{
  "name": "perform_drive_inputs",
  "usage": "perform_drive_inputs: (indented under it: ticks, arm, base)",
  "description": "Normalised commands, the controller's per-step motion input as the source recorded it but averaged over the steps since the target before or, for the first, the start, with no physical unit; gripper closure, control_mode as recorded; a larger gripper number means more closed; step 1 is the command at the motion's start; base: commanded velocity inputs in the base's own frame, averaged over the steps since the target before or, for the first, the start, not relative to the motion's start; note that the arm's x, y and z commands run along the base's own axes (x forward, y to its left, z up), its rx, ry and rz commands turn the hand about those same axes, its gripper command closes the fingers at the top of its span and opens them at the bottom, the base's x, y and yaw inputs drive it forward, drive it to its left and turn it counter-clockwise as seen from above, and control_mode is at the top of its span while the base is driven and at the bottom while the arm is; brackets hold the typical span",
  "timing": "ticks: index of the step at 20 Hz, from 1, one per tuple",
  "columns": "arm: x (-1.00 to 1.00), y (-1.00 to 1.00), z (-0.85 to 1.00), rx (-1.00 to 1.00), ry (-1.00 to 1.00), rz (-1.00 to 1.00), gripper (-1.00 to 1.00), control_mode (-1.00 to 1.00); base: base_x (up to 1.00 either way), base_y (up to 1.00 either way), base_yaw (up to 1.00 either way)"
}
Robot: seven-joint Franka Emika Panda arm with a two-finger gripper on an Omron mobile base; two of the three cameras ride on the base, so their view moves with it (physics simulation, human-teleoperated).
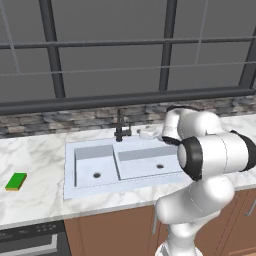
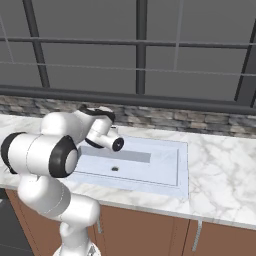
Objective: Soak the sponge with water for a few seconds and then drop it inside the sink.
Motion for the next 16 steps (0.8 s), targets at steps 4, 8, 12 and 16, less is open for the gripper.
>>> perform_drive_inputs:
  ticks: [4,8,12,16]
  arm:
    - [0.18,0.00,0.00,0.00,0.00,0.00,-1.00,-1.00]
    - [0.15,0.00,-0.04,0.00,-0.02,0.00,-1.00,-1.00]
    - [0.16,0.00,-0.05,0.00,-0.02,0.00,-1.00,-1.00]
    - [0.11,0.00,0.00,0.00,0.00,0.00,-1.00,-1.00]
  base:
    - [0.00,0.00,0.00]
    - [0.00,0.00,0.00]
    - [0.00,0.00,0.00]
    - [0.00,0.00,0.00]
